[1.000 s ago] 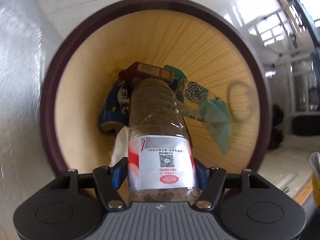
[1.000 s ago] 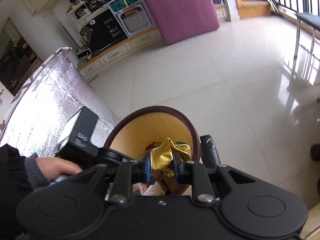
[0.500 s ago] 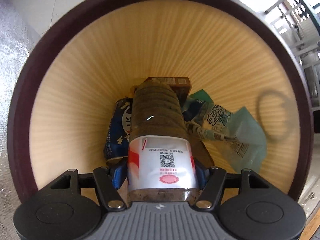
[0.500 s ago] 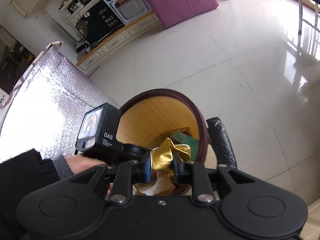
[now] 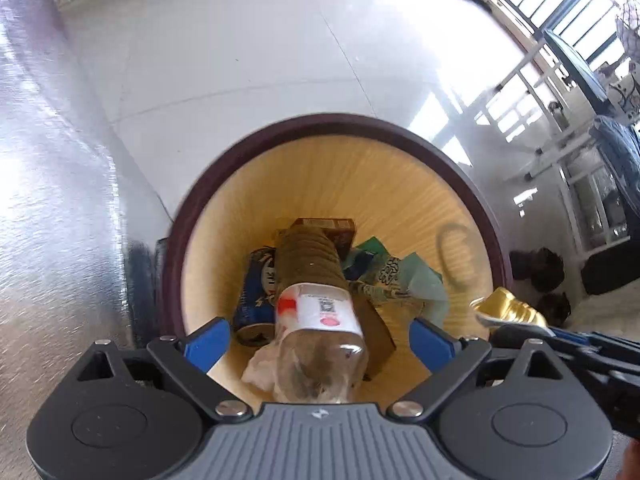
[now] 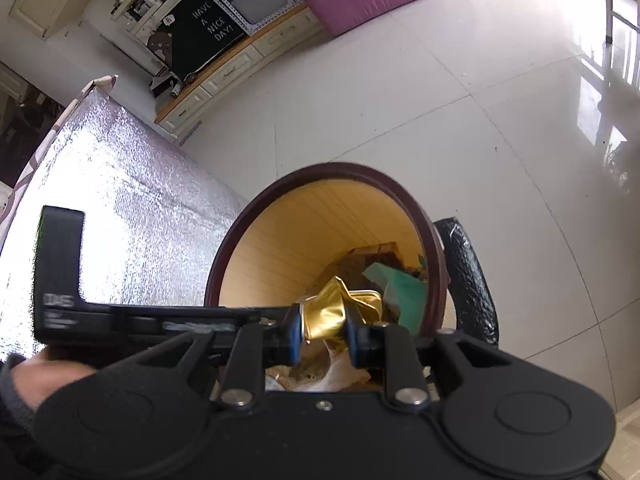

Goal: Collect trash
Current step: 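Lower the bottle into the wastebasket with the left gripper while the right gripper lowers the wrapper, then open both grippers to release the bottle and wrapper, then withdraw upward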

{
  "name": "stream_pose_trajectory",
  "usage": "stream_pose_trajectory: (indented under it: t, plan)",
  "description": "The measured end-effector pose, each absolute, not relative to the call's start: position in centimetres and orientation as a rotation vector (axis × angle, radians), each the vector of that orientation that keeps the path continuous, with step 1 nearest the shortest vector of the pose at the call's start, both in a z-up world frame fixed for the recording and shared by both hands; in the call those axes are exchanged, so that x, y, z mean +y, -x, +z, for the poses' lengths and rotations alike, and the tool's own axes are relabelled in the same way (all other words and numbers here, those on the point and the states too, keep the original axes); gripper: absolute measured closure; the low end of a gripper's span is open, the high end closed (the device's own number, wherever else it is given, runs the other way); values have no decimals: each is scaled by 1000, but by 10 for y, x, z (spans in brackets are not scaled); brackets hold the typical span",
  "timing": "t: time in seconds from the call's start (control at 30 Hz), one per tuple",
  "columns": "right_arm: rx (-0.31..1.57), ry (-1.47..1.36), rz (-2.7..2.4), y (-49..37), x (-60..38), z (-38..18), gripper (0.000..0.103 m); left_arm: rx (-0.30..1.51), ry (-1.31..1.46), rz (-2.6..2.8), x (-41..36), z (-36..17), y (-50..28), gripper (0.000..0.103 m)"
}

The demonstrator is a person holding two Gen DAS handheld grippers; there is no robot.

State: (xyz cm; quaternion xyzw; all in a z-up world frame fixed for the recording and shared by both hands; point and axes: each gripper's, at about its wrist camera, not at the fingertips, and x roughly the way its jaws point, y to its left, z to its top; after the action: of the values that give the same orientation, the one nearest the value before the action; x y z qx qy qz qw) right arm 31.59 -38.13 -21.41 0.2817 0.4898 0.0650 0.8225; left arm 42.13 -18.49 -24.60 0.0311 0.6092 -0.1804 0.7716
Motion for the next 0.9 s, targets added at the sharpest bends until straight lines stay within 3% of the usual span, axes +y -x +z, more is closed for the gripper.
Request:
stream_pose_trajectory:
  t: [0.13,0.9]
  plan:
    - [1062,-646,132,-313,-382,-218,61,1310,-83,-333,-174,-235,-410,4]
    - [999,-477,96,-271,-367,-138,53,1178,-20,-301,-137,-151,-340,0]
